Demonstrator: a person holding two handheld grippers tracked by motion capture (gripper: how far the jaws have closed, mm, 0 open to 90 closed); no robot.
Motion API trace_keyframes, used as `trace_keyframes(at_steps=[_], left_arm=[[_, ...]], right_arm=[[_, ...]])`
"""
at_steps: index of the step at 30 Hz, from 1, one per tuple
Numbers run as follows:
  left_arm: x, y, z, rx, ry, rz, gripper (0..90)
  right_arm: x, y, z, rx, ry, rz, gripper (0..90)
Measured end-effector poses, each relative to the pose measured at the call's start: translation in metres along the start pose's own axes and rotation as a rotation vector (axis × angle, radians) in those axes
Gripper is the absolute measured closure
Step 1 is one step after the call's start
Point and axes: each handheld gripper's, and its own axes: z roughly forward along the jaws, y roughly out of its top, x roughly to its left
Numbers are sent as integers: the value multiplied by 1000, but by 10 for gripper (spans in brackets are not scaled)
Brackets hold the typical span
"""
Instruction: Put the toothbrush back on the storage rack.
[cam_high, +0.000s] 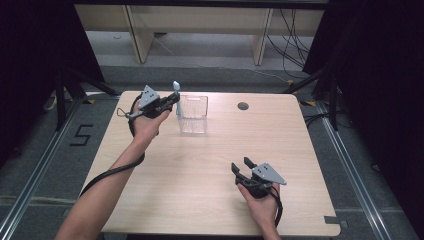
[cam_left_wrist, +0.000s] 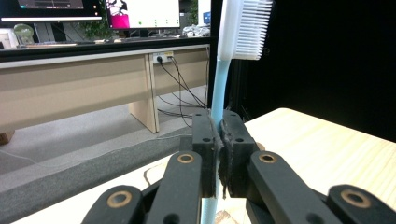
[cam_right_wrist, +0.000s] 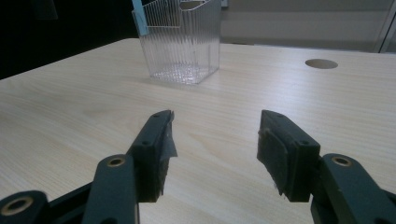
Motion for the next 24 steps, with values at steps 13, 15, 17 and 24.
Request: trace_keyframes(at_steps=[13,15,17,24], left_arm=[[-2,-10,0,14,-3,-10,853],[-2,-11,0,19,-3,-9,852],[-2,-13,1,25,-1,-11,852],[-3,-13,1,26,-2,-7,852]], right_arm=[[0,0,1,-1,-12,-17,457],[0,0,1,-1,-5,-10,458],[0,0,0,-1,-13,-14,457],[0,0,1,1,-8,-3,458]])
